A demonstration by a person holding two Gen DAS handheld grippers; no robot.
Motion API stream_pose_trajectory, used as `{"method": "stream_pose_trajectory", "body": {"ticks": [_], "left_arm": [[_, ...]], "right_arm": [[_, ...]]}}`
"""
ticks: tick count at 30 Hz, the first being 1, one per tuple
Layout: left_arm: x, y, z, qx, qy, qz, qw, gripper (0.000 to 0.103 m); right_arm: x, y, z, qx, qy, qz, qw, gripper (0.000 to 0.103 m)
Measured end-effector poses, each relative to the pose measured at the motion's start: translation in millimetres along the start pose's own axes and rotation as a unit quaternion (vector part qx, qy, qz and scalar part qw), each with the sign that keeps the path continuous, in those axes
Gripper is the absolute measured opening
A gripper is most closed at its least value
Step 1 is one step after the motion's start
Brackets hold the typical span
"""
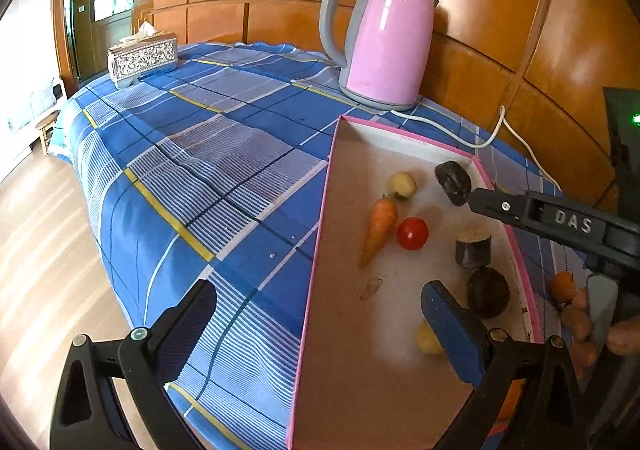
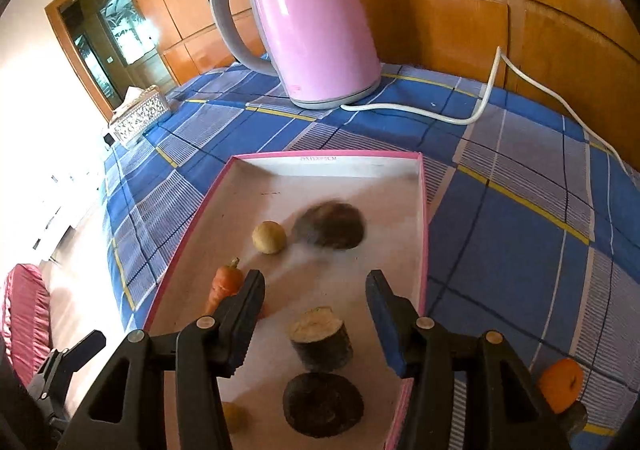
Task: Organize fruits
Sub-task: 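Carry the dark round vegetable with the right gripper into the tray and release, then withdraw the right gripper from the tray back toward the orange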
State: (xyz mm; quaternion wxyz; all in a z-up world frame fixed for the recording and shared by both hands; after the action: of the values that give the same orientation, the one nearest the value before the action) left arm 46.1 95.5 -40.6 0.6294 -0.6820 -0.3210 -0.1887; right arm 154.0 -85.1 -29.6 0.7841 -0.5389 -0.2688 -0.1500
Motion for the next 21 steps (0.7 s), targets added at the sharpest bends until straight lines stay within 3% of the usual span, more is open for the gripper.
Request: {"method": "stream_pose_trajectory", "body": {"ticks": [8,21], "left_arm": [[0.8,-4.8,-4.6,-0.007,0.004,-0.003,1.0,0.103],[-3.2,-18.6,-27.5,-0.03,0.041,-0.014,0.9986,0.103]], "right_arm": [[-17.4,-28.0,-6.5,-0.017,0.006,-0.027,0.999,0.053],[-61.2,-82.3,-34.8,-0.078,0.036,-0.073,0.994,0.058]]}}
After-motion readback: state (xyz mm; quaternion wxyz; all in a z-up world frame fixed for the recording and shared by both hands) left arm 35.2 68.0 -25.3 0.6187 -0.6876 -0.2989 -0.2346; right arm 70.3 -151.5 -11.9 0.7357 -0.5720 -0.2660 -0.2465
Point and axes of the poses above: each gripper's, at about its wrist camera, not at the fingertips, and y roughly the way its jaws point, z to its left, x to its top, the point moved 1 cm from there along y, roughly the way its jaws point, and after that the axes turned 2 degrees about y, right-handed, at the moved point
